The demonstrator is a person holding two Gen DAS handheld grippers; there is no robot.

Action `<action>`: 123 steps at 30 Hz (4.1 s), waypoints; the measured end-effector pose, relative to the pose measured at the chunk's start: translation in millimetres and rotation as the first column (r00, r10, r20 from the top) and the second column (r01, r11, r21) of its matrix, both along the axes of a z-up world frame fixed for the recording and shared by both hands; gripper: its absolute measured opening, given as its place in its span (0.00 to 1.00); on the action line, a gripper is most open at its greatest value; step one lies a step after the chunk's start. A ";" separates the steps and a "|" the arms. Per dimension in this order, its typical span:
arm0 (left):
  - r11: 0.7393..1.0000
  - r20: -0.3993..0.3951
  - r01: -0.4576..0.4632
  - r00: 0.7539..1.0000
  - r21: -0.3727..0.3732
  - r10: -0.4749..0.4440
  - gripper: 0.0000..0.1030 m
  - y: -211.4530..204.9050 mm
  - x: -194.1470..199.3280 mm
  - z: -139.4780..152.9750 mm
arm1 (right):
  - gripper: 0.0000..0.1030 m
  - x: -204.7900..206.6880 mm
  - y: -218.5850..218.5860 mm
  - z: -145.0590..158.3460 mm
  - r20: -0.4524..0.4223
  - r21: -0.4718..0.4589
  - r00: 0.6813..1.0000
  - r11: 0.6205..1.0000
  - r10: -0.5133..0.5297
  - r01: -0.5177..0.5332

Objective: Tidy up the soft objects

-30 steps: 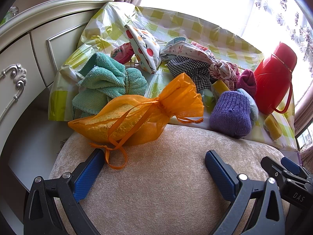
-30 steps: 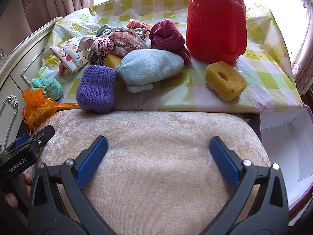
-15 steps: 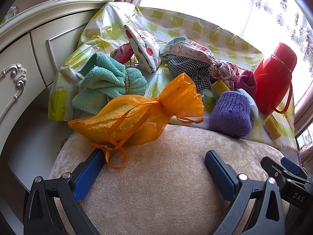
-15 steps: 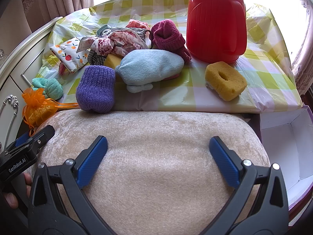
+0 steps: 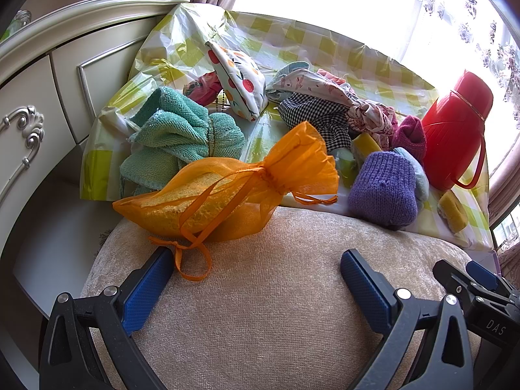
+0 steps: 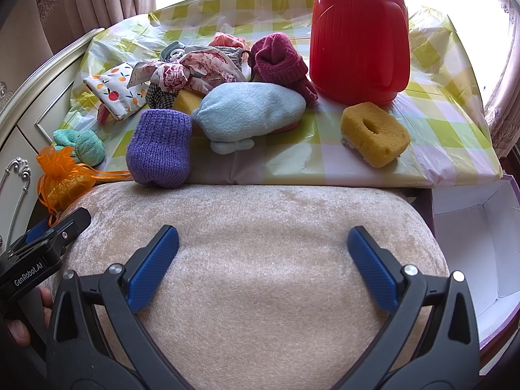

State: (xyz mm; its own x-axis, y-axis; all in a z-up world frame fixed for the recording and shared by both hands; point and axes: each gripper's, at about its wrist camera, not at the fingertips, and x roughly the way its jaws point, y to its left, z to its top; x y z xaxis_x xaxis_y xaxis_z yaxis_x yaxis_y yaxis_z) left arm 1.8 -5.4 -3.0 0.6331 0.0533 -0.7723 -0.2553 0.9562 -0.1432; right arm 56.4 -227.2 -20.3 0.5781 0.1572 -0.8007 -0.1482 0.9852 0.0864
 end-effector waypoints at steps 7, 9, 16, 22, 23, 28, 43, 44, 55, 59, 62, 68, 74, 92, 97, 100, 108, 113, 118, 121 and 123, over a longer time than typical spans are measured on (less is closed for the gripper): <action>1.000 0.000 0.000 1.000 0.000 0.000 1.00 0.0 0.0 -0.1 | 1.00 0.4 0.0 0.2 0.003 0.001 1.000 1.000 0.001 -0.001; 1.000 0.000 0.000 1.000 0.000 0.000 1.00 0.0 -0.1 -0.1 | 1.00 0.4 0.3 -0.1 0.003 0.001 1.000 1.000 0.000 0.000; 1.000 -0.001 0.001 1.000 -0.006 -0.001 1.00 0.4 0.5 0.1 | 1.00 0.2 0.7 -0.3 0.004 0.000 1.000 1.000 0.000 0.000; 0.999 0.001 -0.001 1.000 -0.046 0.001 1.00 5.2 0.1 0.9 | 1.00 0.0 0.6 -0.6 0.004 0.003 1.000 1.000 0.000 0.000; 0.998 0.007 -0.004 1.000 -0.058 0.005 1.00 6.4 -0.4 1.5 | 1.00 -0.3 0.5 -0.7 0.005 0.003 1.000 1.000 0.000 0.000; 0.998 0.022 -0.005 1.000 -0.060 0.006 1.00 6.7 -3.3 1.4 | 1.00 2.0 -2.8 0.2 -0.007 0.028 1.000 1.000 0.009 -0.009; 0.972 0.102 -0.111 0.991 0.209 0.092 1.00 -0.7 -10.0 26.8 | 1.00 20.0 -21.4 14.0 -0.010 0.020 0.999 0.999 0.033 -0.033; 0.969 0.090 -0.098 0.993 0.226 0.080 1.00 -0.5 -6.2 26.7 | 1.00 25.0 -24.3 15.1 -0.011 0.007 1.000 1.000 0.026 -0.026; 0.966 -0.065 -0.175 0.984 -0.193 0.165 1.00 65.6 32.0 -3.8 | 1.00 84.7 -59.7 7.1 -0.039 -0.106 0.999 0.994 -0.024 0.020; 0.968 -0.074 -0.179 0.983 -0.176 0.168 1.00 66.5 44.6 -5.6 | 1.00 96.7 -63.6 1.9 -0.048 -0.128 0.999 0.992 0.002 -0.008; 0.967 -0.082 -0.183 0.982 -0.176 0.171 0.83 69.9 52.9 -8.6 | 0.99 107.9 -67.3 -2.8 -0.058 -0.127 0.998 0.992 0.014 -0.022; 0.970 -0.071 -0.175 0.984 -0.170 0.165 0.80 70.3 54.5 -8.8 | 0.87 124.5 -77.3 -12.4 -0.094 -0.106 0.995 0.994 0.019 -0.029; 0.980 -0.028 -0.150 0.989 -0.134 0.147 0.80 61.2 46.4 1.0 | 0.65 126.9 -80.2 -17.8 -0.116 -0.089 0.993 0.995 0.029 -0.039; 0.999 0.168 0.019 0.986 -0.047 -0.011 0.80 -8.6 0.4 42.1 | 0.56 68.1 -107.6 16.8 -0.042 0.015 0.999 1.000 0.018 -0.018; 0.992 0.210 0.120 0.971 -0.027 -0.112 0.80 -42.7 -1.3 54.3 | 0.56 47.3 -135.5 23.9 -0.032 0.038 0.999 0.999 -0.010 0.011; 0.982 0.230 0.187 0.957 -0.028 -0.176 0.80 -65.9 0.8 60.3 | 0.56 36.6 -151.7 30.0 -0.025 0.032 0.999 0.999 -0.041 0.041; 0.913 0.242 0.404 0.893 -0.056 -0.380 0.80 -145.3 18.2 65.8 | 0.56 21.0 -203.6 39.5 -0.006 0.015 0.986 0.986 -0.164 0.164; 0.844 0.229 0.531 0.833 -0.075 -0.504 0.80 -200.6 29.6 63.2 | 0.57 8.6 -241.9 41.7 -0.003 0.011 0.968 0.968 -0.251 0.251; 0.769 0.223 0.634 0.764 -0.086 -0.605 0.80 -250.6 30.8 62.4 | 0.58 -3.9 -276.5 44.3 0.005 0.010 0.943 0.943 -0.332 0.332; 0.721 0.213 0.686 0.722 -0.097 -0.658 0.80 -276.8 33.1 60.6 | 0.59 -9.1 -295.7 46.1 0.015 0.009 0.925 0.925 -0.379 0.379; 0.670 0.215 0.731 0.681 -0.132 -0.700 0.82 -292.9 34.5 58.8 | 0.60 -12.6 -305.9 48.0 0.024 0.006 0.914 0.914 -0.405 0.405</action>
State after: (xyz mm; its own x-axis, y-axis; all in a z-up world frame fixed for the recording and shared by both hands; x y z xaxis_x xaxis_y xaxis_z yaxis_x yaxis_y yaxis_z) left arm 36.2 -298.4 55.8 0.5097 -0.5984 -0.6182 0.5324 0.7838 -0.3197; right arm 43.8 -533.1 27.7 0.6120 -0.0934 -0.7853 0.2609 0.9613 0.0889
